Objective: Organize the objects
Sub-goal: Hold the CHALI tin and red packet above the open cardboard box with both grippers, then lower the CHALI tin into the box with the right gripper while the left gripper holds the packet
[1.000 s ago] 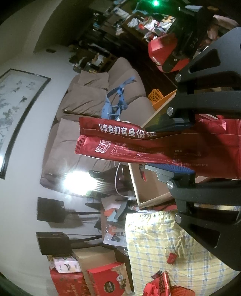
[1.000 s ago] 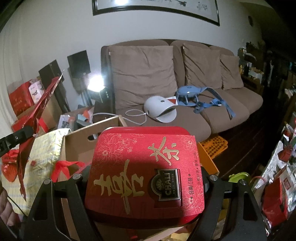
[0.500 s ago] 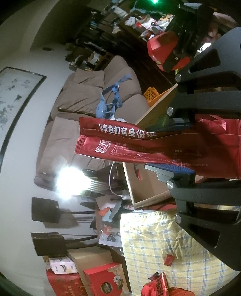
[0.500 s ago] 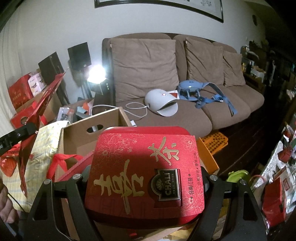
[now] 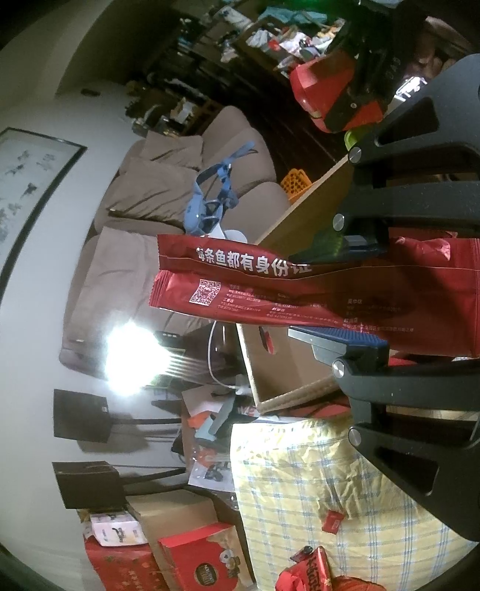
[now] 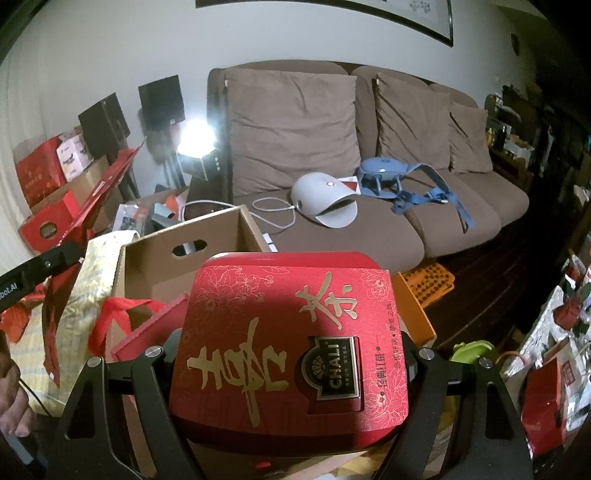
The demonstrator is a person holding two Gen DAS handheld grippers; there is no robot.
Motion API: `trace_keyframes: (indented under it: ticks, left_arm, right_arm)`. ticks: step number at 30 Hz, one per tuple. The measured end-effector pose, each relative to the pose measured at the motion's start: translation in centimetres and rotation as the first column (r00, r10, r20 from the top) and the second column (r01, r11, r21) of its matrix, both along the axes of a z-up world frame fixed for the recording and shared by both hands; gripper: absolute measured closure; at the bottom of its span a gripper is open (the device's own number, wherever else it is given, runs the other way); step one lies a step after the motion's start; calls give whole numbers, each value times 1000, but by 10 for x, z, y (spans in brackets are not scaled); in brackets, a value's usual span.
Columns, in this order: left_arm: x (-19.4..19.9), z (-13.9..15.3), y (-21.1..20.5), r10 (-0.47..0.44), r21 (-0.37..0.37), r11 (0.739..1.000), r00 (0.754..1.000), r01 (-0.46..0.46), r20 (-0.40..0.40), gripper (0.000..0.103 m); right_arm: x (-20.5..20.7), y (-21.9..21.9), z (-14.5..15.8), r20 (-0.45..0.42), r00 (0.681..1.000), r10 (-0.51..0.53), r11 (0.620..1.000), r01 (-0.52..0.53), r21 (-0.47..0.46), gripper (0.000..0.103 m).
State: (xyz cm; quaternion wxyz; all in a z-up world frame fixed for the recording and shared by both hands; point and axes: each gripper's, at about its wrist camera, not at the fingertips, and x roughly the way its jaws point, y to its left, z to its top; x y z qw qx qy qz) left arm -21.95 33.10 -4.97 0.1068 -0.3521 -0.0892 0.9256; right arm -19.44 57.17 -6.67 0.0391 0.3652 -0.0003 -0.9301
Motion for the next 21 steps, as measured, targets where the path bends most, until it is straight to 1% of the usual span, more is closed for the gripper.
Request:
trace_keyframes:
  ticks: [5,21]
  left_arm:
    - [-3,-4,-4,8,4,1000,1000,-8,9,74]
    - [-8,-8,-13,22,3,1000,1000,-22,20,74]
  right_arm:
    - [1,-3,0,-10,1000,6,1000,-6,13,20]
    - [-3,-4,-6,12,1000,20,1000,-20,24,20]
